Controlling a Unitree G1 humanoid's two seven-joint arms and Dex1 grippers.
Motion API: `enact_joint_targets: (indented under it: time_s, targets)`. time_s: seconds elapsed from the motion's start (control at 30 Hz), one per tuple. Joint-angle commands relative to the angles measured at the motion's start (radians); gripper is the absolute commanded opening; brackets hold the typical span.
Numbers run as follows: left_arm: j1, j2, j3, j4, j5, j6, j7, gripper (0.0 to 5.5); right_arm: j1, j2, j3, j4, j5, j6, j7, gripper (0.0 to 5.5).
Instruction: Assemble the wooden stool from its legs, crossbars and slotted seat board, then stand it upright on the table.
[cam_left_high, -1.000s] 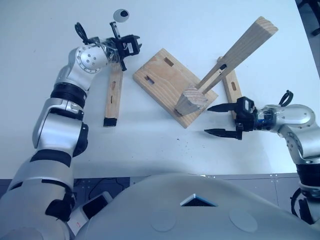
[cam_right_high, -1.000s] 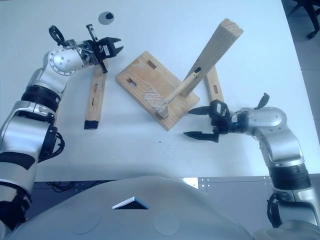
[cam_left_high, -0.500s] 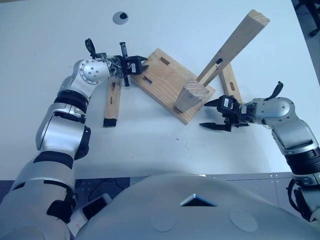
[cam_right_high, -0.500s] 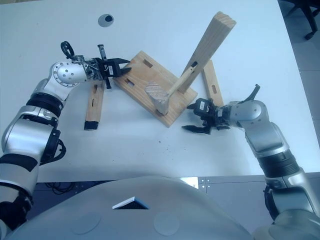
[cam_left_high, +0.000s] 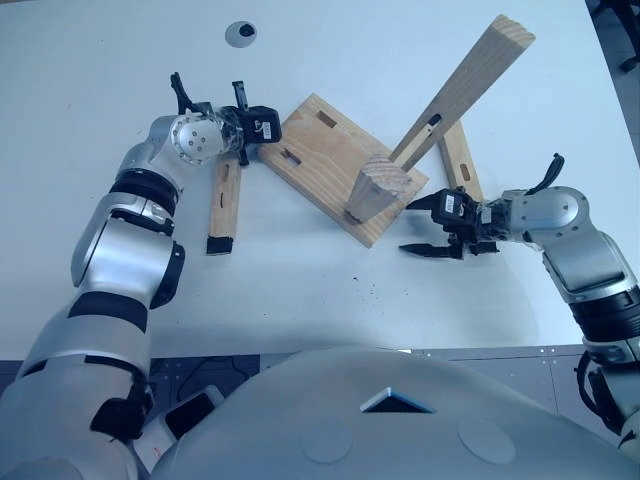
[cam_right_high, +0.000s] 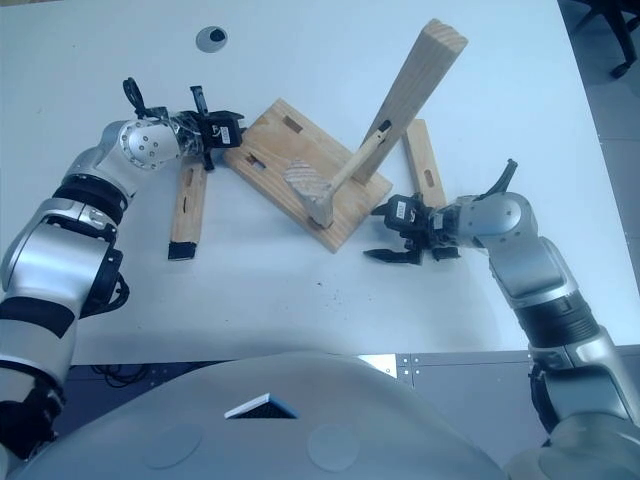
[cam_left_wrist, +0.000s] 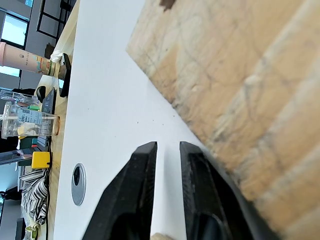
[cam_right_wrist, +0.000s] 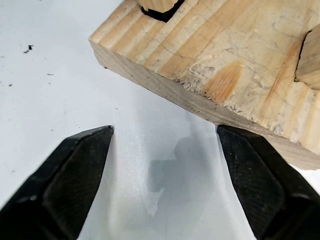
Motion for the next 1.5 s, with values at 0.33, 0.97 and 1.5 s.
enact_joint_targets:
  time_s: [0.33, 0.97, 1.5]
  targets:
    - [0.097, -0.029, 0.003, -0.094, -0.113, -0.079, -0.274, 0.79, -0.024, 0.004, -0.013, 0.003, -0.029, 0.022, -0.028, 3.83]
    - [0.426, 0.088, -0.017, -0.769, -0.283, 0.176, -0.472, 0.79, -0.014, 0.001, -0.043, -0.032, -0.026, 0.077, -0.028, 3.83]
    - [0.560, 0.195, 0.017, -1.169, -0.334, 0.390, -0.562, 0.79, -0.247, 0.170, 0.040, 0.134, -0.164, 0.047, -0.123, 3.83]
